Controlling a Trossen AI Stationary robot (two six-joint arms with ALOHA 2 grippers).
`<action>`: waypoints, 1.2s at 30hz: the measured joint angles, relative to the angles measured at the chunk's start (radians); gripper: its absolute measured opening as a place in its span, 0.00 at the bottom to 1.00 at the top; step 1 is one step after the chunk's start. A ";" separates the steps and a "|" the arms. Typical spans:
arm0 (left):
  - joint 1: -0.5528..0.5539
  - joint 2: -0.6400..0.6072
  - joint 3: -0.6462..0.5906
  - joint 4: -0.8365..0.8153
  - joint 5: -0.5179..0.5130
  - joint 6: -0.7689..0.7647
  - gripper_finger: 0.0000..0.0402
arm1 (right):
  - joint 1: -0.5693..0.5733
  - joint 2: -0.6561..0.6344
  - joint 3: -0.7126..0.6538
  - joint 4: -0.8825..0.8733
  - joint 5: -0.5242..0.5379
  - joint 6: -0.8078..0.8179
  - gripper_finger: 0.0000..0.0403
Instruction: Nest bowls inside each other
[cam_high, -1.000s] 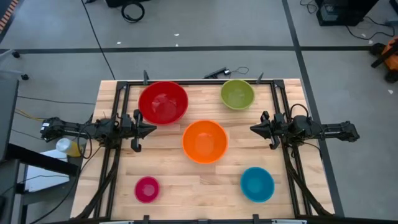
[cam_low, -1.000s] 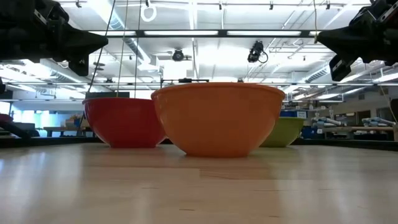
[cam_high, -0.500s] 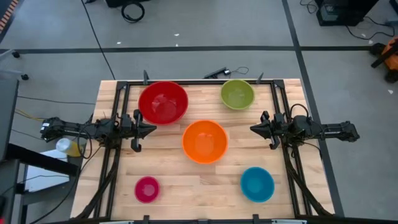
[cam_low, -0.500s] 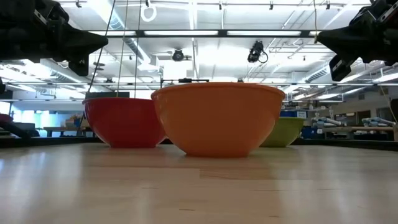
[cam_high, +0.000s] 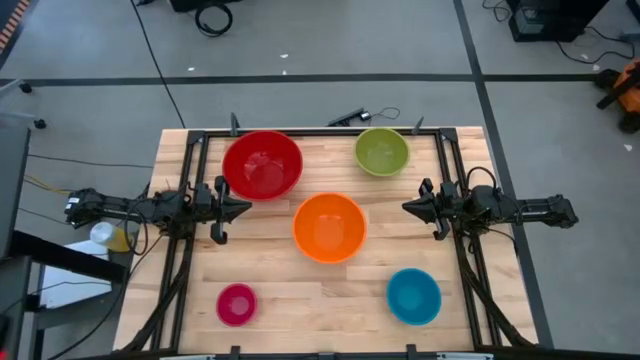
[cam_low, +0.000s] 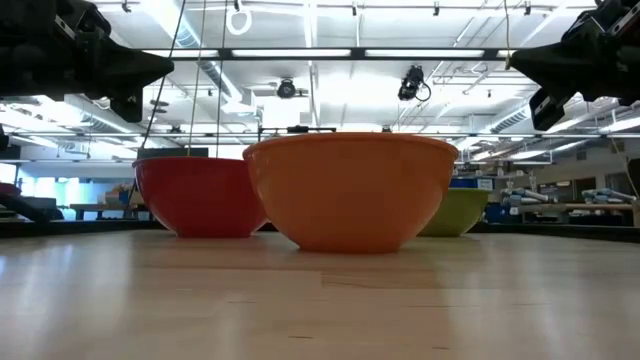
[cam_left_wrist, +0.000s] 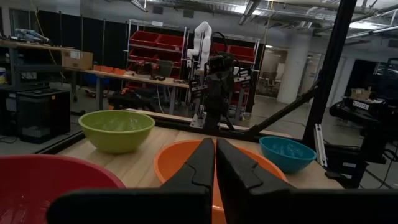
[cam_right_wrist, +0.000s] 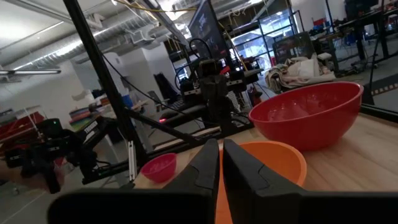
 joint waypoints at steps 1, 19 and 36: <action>0.000 0.000 0.000 0.000 0.000 0.000 0.05 | 0.000 0.000 0.000 0.000 0.000 0.000 0.07; 0.000 0.000 0.000 0.016 -0.002 -0.269 0.05 | 0.000 0.000 0.000 -0.028 0.585 0.463 0.05; 0.066 0.108 0.016 0.117 -0.253 -0.419 0.05 | -0.022 0.197 0.000 -0.044 0.509 0.741 0.06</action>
